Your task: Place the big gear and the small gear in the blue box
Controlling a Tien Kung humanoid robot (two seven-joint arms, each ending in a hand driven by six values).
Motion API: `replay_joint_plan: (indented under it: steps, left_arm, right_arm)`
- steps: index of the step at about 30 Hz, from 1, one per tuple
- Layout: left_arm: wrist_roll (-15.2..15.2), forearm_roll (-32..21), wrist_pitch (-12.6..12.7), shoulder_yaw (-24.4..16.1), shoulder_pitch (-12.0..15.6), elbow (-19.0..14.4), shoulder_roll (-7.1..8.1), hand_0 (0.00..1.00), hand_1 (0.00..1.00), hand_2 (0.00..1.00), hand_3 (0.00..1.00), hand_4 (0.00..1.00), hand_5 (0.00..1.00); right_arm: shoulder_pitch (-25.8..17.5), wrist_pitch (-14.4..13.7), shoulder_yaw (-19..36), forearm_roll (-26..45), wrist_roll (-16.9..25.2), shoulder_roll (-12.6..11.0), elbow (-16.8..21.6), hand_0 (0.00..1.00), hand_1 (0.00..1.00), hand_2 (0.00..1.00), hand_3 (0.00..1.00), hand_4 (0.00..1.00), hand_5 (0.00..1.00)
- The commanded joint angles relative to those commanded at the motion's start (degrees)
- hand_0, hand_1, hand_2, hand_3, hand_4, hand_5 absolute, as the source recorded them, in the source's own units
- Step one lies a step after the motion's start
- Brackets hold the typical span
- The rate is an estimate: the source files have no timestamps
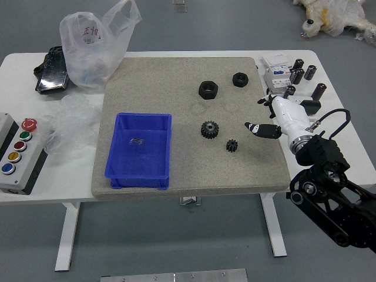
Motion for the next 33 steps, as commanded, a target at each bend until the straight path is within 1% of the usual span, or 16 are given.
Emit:
replay_joint_plan:
  steps: [3, 7, 12, 15, 20, 21, 26, 27, 32, 33]
  left_arm:
    - [0.21, 0.37, -0.07, -0.46, 0.09, -0.04, -0.05, 0.708, 0.615, 0.605, 0.708, 0.714, 0.521]
    - [0.61, 0.85, -0.23, -1.12, 0.13, -0.19, -0.28, 0.708, 0.615, 0.605, 0.708, 0.714, 0.521]
    - [0.03, -1.14, -0.14, 0.96, -0.31, -0.4, -0.63, 0.708, 0.615, 0.605, 0.707, 0.712, 0.517]
    - [0.01, -1.33, -0.17, 1.14, -0.35, -0.47, -0.75, 0.708, 0.615, 0.604, 0.705, 0.712, 0.513]
    - [0.82, 0.22, -0.42, -0.73, 0.14, -0.55, -0.88, 0.708, 0.615, 0.604, 0.705, 0.712, 0.513]
    - [1.04, 0.69, -0.48, -1.3, 0.26, -0.57, -0.89, 0.708, 0.615, 0.603, 0.705, 0.711, 0.512]
    - [1.74, 1.89, -0.61, -2.88, 0.64, -0.66, -1.0, 0.708, 0.615, 0.603, 0.705, 0.711, 0.512]
    - [1.9, 2.19, -0.66, -3.23, 0.7, -0.69, -1.05, 0.707, 0.615, 0.603, 0.705, 0.711, 0.511]
    - [2.45, 3.13, -0.85, -4.26, 0.9, -0.8, -1.29, 0.707, 0.615, 0.603, 0.705, 0.711, 0.511]
    - [2.5, 3.19, -0.88, -4.31, 0.91, -0.82, -1.32, 0.707, 0.614, 0.602, 0.705, 0.711, 0.51]
  right_arm:
    - [0.3, -0.01, -0.49, 0.07, -0.02, 0.22, -0.38, 0.22, 0.522, 0.738, 0.724, 0.851, 0.359]
    - [1.61, -0.07, -2.41, 0.5, -0.01, 1.13, -2.04, 0.22, 0.522, 0.738, 0.724, 0.851, 0.359]
    - [3.3, 0.4, -5.81, 1.55, -0.17, 2.65, -5.4, 0.217, 0.521, 0.737, 0.72, 0.844, 0.353]
    - [3.67, 0.69, -7.59, 2.1, -0.27, 3.11, -6.54, 0.217, 0.517, 0.733, 0.718, 0.836, 0.343]
    - [3.91, 0.97, -9.94, 3.13, -0.23, 3.73, -8.53, 0.217, 0.517, 0.733, 0.718, 0.836, 0.343]
    - [3.98, 0.96, -10.31, 3.29, -0.17, 3.86, -8.98, 0.213, 0.512, 0.688, 0.712, 0.831, 0.34]
    - [4.54, 0.81, -11.91, 4.12, 0.14, 4.21, -10.69, 0.213, 0.512, 0.688, 0.712, 0.831, 0.34]
    - [4.64, 0.77, -12.22, 4.29, 0.23, 4.3, -11.04, 0.207, 0.484, 0.597, 0.681, 0.724, 0.269]
    - [4.89, 0.31, -13.33, 4.86, 0.76, 4.76, -12.26, 0.207, 0.484, 0.597, 0.681, 0.724, 0.269]
    - [4.89, 0.15, -13.53, 4.99, 0.9, 4.85, -12.43, 0.206, 0.471, 0.484, 0.611, 0.608, 0.171]
